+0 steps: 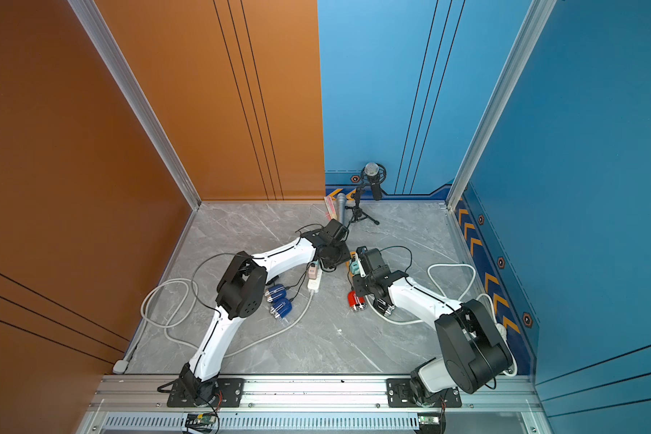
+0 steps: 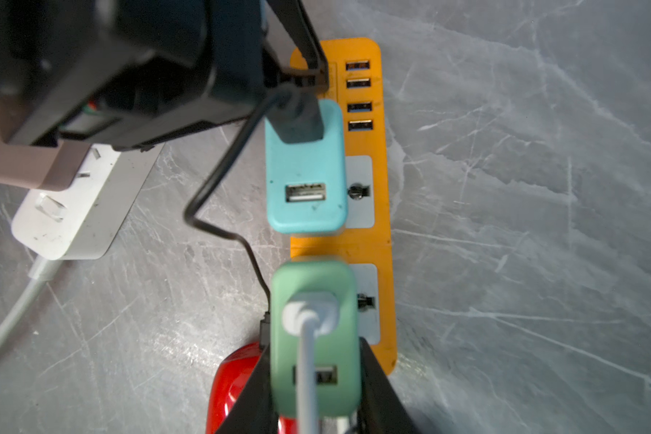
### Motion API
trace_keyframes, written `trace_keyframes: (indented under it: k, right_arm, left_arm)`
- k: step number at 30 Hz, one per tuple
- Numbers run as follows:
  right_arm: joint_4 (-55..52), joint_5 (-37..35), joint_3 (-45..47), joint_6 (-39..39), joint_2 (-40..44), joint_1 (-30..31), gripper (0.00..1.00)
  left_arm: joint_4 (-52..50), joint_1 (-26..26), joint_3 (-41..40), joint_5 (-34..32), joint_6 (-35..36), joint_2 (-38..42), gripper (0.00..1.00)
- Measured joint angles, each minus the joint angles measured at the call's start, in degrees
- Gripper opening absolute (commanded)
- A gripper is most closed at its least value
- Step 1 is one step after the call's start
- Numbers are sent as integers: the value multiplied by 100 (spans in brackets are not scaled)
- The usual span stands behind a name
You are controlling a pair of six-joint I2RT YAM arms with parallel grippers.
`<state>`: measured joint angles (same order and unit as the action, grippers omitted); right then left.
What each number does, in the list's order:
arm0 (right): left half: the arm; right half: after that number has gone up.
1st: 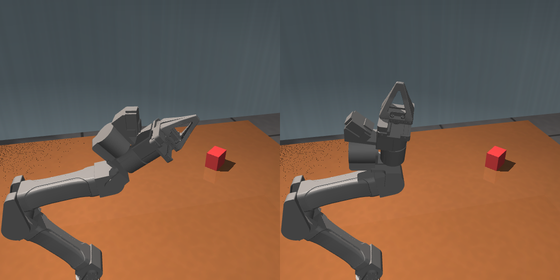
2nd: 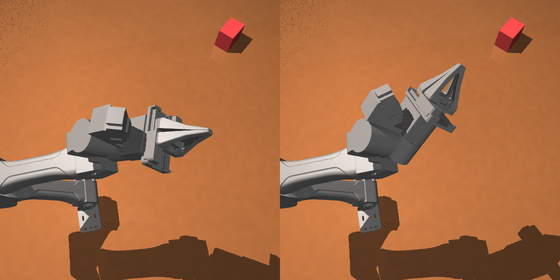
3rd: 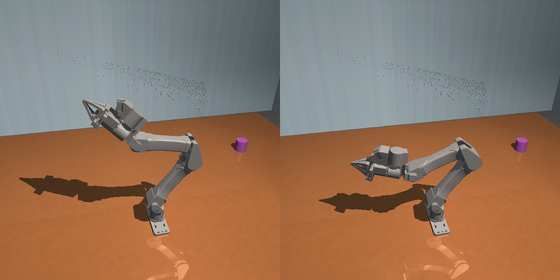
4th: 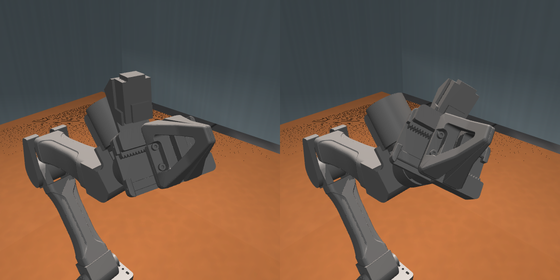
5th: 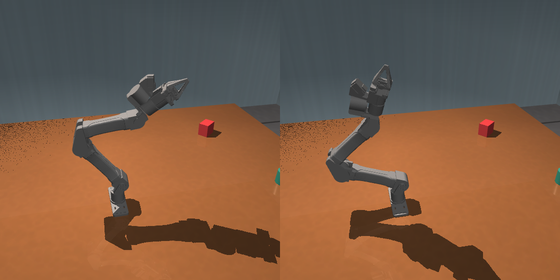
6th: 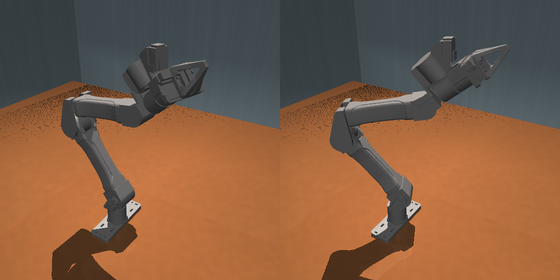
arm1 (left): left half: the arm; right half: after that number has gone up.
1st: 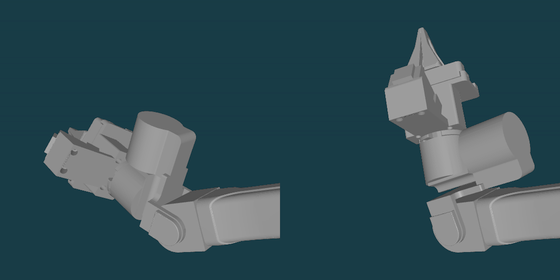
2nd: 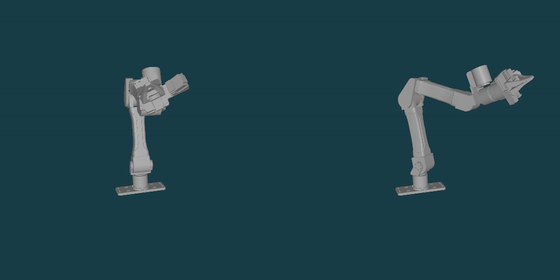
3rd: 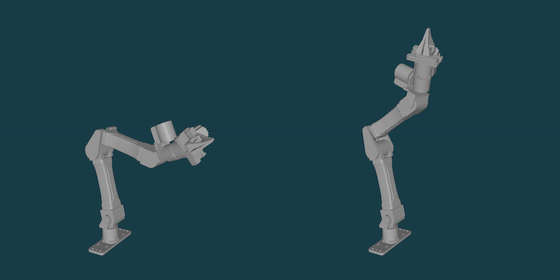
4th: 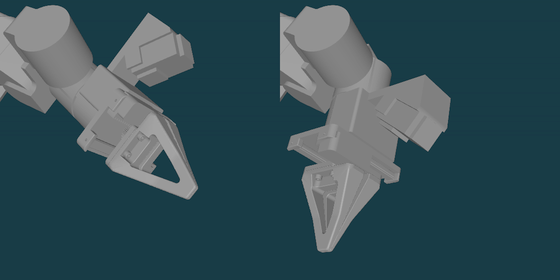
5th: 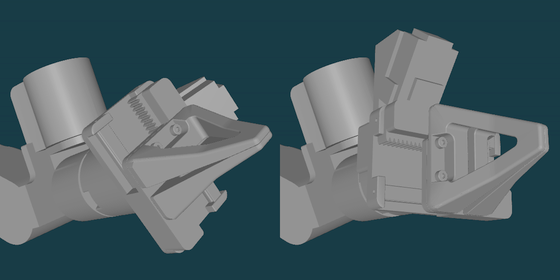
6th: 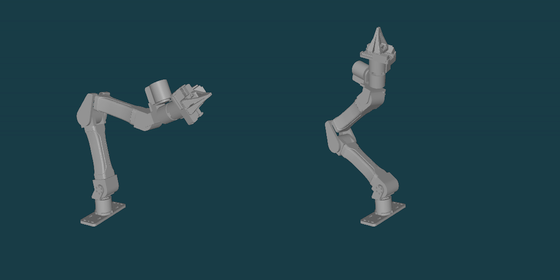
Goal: Unplug the electric shaver
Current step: Remove the plug from the socket.
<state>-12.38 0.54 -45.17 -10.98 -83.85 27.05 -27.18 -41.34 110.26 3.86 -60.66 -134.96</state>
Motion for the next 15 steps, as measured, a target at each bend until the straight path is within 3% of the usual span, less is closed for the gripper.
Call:
trace_keyframes:
  k: [15]
  right_arm:
    - [105, -284, 210, -92, 299, 109, 16]
  left_arm:
    - [-138, -48, 61, -33, 24, -2, 47]
